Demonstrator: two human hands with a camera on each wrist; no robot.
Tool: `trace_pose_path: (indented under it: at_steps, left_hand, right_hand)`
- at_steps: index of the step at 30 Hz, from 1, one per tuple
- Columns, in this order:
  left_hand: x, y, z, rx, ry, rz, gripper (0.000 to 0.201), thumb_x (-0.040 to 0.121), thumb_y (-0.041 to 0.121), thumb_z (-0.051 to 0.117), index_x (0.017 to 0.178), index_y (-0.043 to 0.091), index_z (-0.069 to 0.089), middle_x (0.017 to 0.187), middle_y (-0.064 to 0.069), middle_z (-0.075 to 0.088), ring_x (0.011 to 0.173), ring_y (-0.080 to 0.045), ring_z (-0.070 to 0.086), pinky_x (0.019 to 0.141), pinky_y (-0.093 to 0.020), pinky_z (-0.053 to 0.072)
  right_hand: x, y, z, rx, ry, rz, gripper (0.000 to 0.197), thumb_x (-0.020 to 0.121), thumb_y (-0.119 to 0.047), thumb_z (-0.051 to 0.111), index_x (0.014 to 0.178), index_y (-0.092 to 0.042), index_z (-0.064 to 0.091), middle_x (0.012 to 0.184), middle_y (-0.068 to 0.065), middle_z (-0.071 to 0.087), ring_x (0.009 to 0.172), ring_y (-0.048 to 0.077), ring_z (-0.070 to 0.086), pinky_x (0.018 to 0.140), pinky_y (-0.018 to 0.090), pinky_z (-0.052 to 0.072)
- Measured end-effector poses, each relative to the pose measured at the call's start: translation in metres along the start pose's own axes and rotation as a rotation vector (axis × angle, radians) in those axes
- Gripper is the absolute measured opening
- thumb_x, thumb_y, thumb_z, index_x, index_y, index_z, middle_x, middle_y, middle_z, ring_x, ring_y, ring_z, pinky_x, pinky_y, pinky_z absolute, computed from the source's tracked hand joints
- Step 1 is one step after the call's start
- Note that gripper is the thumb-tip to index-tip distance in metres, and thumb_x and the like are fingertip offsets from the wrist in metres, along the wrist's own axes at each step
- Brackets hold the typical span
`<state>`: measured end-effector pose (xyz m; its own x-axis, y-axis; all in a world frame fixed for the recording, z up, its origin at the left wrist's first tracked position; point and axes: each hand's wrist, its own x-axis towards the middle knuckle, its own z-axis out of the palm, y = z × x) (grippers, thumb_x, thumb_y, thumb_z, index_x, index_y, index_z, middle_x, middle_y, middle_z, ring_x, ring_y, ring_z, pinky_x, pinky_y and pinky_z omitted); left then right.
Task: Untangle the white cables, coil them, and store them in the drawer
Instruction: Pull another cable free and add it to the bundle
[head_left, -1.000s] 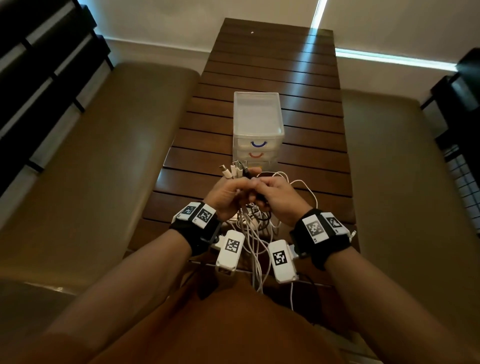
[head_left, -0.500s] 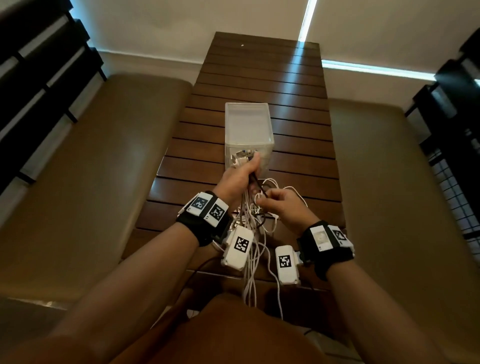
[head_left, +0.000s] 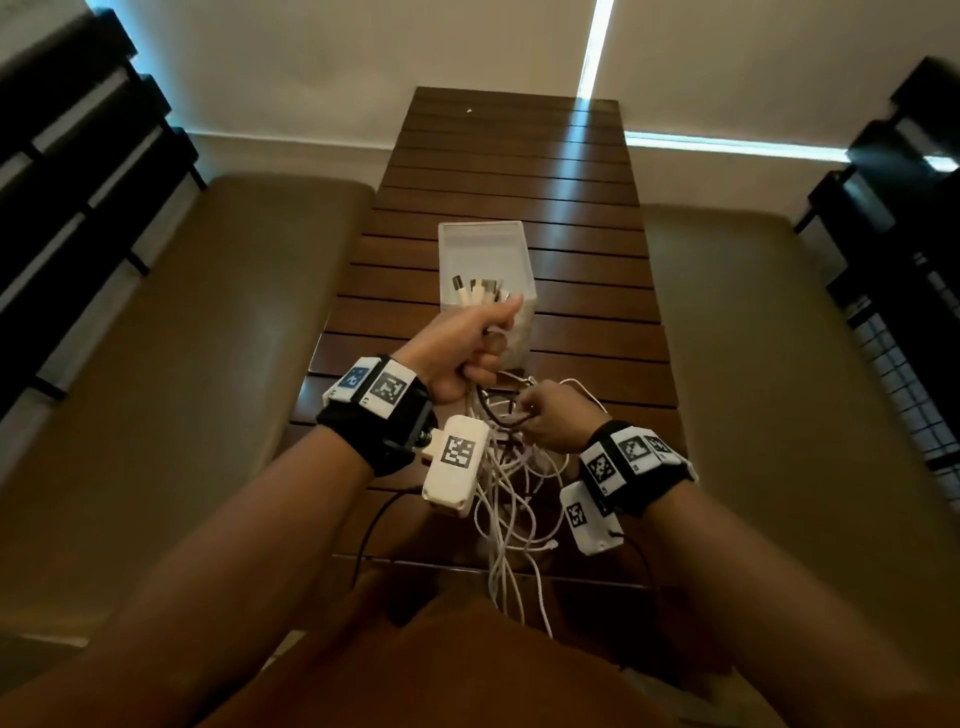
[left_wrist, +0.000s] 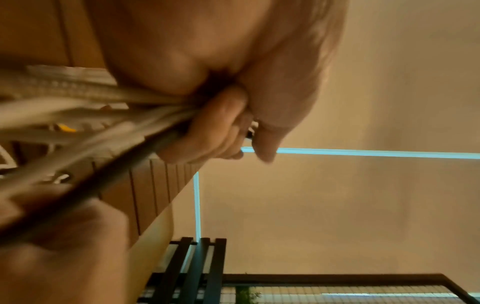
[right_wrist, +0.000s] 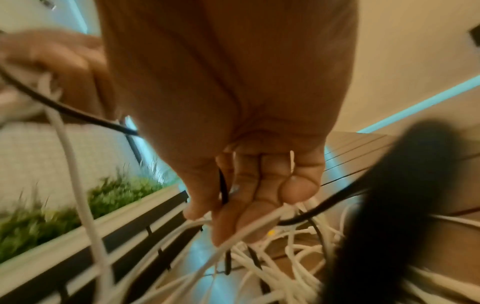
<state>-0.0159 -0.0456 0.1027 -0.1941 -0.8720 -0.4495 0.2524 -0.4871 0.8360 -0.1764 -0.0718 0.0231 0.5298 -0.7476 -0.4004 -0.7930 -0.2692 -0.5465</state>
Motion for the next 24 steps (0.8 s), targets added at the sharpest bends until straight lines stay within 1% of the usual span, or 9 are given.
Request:
trace_pose_path:
  at_steps: [3, 5, 8, 10, 13, 16, 20, 22, 24]
  left_hand:
    - [0.009, -0.020, -0.009, 0.121, 0.062, -0.057, 0.005, 0.092, 0.013, 0.055, 0.095, 0.014, 0.052, 0.048, 0.010, 0.034, 0.035, -0.003, 0.026, 0.031, -0.015, 0.022]
    - [0.012, -0.034, -0.011, 0.221, 0.075, -0.103, 0.008, 0.091, 0.008, 0.053, 0.092, 0.010, 0.061, 0.048, 0.009, 0.040, 0.036, -0.005, 0.028, 0.033, -0.017, 0.020]
    - [0.013, -0.048, -0.010, 0.197, 0.018, -0.151, 0.019, 0.092, 0.014, 0.050, 0.073, 0.013, 0.055, 0.053, 0.004, 0.045, 0.037, -0.007, 0.027, 0.037, -0.017, 0.016]
    - [0.015, -0.053, -0.009, 0.160, -0.019, -0.135, 0.014, 0.091, 0.016, 0.048, 0.077, 0.013, 0.051, 0.056, 0.003, 0.044, 0.037, -0.007, 0.027, 0.036, -0.016, 0.018]
    - [0.016, -0.057, -0.001, 0.306, 0.019, -0.028, 0.011, 0.088, 0.015, 0.061, 0.079, 0.016, 0.055, 0.055, 0.005, 0.045, 0.041, -0.008, 0.035, 0.038, -0.020, 0.026]
    - [0.017, -0.056, 0.004, 0.393, 0.070, 0.016, 0.010, 0.086, 0.012, 0.067, 0.080, 0.018, 0.063, 0.056, 0.011, 0.054, 0.048, -0.004, 0.046, 0.048, -0.019, 0.036]
    - [0.016, -0.056, 0.004, 0.338, 0.114, -0.116, 0.014, 0.077, 0.014, 0.069, 0.090, 0.012, 0.064, 0.055, 0.004, 0.042, 0.042, -0.009, 0.033, 0.041, -0.022, 0.026]
    - [0.014, -0.056, 0.004, 0.334, 0.151, -0.138, 0.010, 0.079, 0.013, 0.069, 0.078, 0.014, 0.059, 0.051, 0.004, 0.040, 0.037, -0.007, 0.032, 0.037, -0.019, 0.024]
    - [0.012, -0.057, 0.003, 0.313, 0.146, -0.127, 0.020, 0.083, 0.017, 0.069, 0.069, 0.018, 0.054, 0.048, 0.005, 0.040, 0.034, -0.007, 0.032, 0.036, -0.018, 0.024]
  right_hand:
    - [-0.010, -0.003, -0.016, 0.114, 0.110, -0.070, 0.020, 0.087, -0.013, 0.064, 0.073, -0.026, 0.065, 0.081, -0.004, 0.071, 0.078, 0.012, 0.066, 0.072, 0.027, 0.051]
    - [-0.016, -0.004, -0.026, 0.198, 0.182, -0.132, 0.020, 0.086, -0.009, 0.065, 0.077, -0.027, 0.068, 0.083, -0.006, 0.072, 0.078, 0.007, 0.066, 0.077, 0.028, 0.054]
    - [-0.027, -0.011, -0.040, 0.237, 0.215, -0.204, 0.009, 0.087, -0.010, 0.066, 0.088, -0.017, 0.073, 0.086, -0.004, 0.072, 0.081, 0.007, 0.068, 0.078, 0.024, 0.055]
    - [-0.032, -0.015, -0.047, 0.287, 0.251, -0.246, 0.010, 0.088, -0.009, 0.065, 0.090, -0.015, 0.072, 0.086, -0.004, 0.071, 0.079, 0.006, 0.068, 0.075, 0.021, 0.055]
    - [-0.037, -0.020, -0.052, 0.425, 0.398, -0.346, 0.018, 0.088, -0.002, 0.062, 0.086, -0.019, 0.069, 0.081, -0.005, 0.070, 0.073, 0.005, 0.067, 0.070, 0.018, 0.053]
    - [-0.043, -0.029, -0.046, 0.459, 0.518, -0.454, 0.022, 0.087, 0.001, 0.063, 0.087, -0.020, 0.069, 0.081, -0.009, 0.068, 0.076, 0.000, 0.065, 0.072, 0.014, 0.050]
    - [-0.048, -0.034, -0.037, 0.534, 0.573, -0.525, 0.019, 0.086, 0.002, 0.063, 0.092, -0.014, 0.070, 0.087, -0.006, 0.068, 0.081, 0.001, 0.064, 0.076, 0.014, 0.050]
    - [-0.052, -0.036, -0.036, 0.515, 0.574, -0.582, 0.018, 0.085, 0.003, 0.065, 0.092, -0.014, 0.070, 0.087, -0.008, 0.067, 0.081, 0.001, 0.064, 0.076, 0.014, 0.049]
    - [-0.056, -0.039, -0.035, 0.532, 0.568, -0.625, 0.020, 0.085, 0.002, 0.066, 0.092, -0.016, 0.069, 0.086, -0.010, 0.066, 0.080, 0.002, 0.064, 0.074, 0.015, 0.050]
